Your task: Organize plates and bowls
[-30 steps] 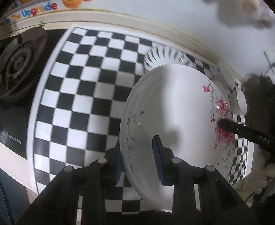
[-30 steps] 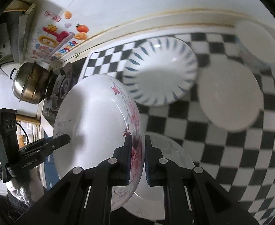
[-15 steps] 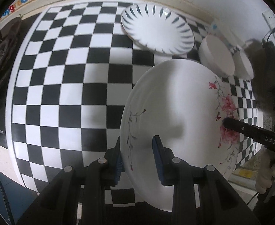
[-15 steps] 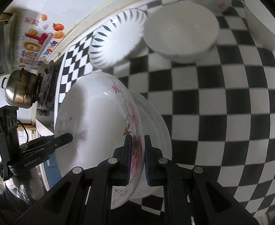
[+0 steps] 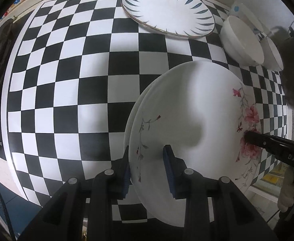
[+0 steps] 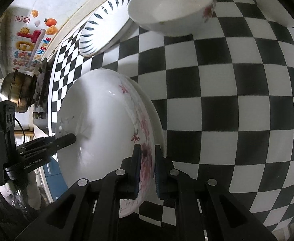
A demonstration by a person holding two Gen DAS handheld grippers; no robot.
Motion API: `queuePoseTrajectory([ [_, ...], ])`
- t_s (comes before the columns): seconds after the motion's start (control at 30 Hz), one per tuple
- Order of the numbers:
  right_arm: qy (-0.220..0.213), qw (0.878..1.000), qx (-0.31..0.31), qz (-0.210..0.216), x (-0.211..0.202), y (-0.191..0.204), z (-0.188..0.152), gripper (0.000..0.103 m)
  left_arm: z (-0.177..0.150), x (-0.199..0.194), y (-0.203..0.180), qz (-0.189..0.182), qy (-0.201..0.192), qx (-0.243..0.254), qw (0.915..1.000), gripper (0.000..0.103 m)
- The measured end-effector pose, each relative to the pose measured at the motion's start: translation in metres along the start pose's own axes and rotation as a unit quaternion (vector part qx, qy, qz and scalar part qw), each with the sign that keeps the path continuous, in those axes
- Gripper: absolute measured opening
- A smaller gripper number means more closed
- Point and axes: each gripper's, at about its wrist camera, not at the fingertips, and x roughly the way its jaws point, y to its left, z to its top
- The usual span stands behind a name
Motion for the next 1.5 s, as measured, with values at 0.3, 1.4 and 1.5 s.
queuePoseTrajectory([
  [0.3, 0.007, 1.000, 0.007, -0.002, 0.001, 0.000, 0.005, 0.013, 0.006, 0.003, 0.002, 0.000, 0.020, -0.001, 0.9998, 0.028],
  [1.4, 0.032, 0.999, -0.003, -0.043, -0.004, 0.005, 0.004, 0.013, -0.005, 0.020, -0.017, 0.042, 0.054, 0.034, 0.9971, 0.028],
  [1.5, 0.034, 0.998, -0.004, -0.053, -0.003, 0.008, 0.004, 0.017, -0.012, 0.020, -0.024, 0.044, 0.046, 0.029, 0.9976, 0.028],
])
